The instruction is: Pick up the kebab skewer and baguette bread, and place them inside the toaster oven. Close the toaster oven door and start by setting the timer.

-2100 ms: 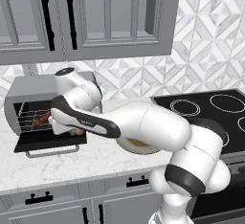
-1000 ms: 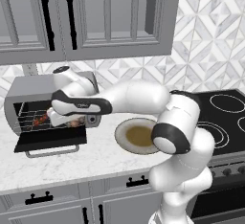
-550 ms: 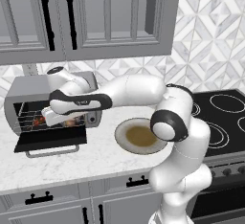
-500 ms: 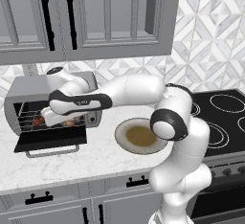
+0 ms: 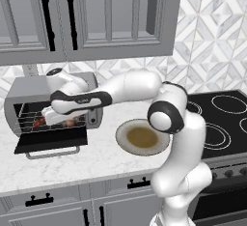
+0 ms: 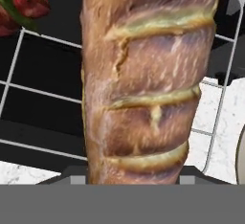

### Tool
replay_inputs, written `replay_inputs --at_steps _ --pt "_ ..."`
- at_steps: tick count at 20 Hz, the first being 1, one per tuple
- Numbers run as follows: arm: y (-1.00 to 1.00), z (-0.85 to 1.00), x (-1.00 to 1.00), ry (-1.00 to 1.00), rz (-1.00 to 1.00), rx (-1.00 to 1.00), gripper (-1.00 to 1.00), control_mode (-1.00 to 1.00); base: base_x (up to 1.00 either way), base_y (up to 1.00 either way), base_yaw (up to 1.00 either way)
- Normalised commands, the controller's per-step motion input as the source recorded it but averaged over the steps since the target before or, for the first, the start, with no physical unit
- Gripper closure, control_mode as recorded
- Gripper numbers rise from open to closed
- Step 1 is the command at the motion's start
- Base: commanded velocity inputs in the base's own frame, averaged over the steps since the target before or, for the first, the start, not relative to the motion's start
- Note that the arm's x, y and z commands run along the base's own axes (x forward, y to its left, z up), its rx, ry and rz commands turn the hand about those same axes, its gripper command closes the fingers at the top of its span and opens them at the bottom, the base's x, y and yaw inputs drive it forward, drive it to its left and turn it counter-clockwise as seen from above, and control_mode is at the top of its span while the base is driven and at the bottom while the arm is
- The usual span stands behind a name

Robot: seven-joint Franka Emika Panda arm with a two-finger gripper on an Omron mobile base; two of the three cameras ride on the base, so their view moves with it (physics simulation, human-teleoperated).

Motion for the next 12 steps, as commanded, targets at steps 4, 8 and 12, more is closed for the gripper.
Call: replay_inputs --at_steps 4,8,12 --pt "0.0 -0.01 0.34 0.0 0.0 0.01 1.0 -1.0 0.0 0.0 0.0" --pt "0.0 -0.1 0.01 0.0 0.0 0.0 1.0 -1.0 0.0 0.0 0.0" --pt "0.0 -0.15 0.02 0.0 0.0 0.0 1.0 -1.0 0.0 0.0 0.0"
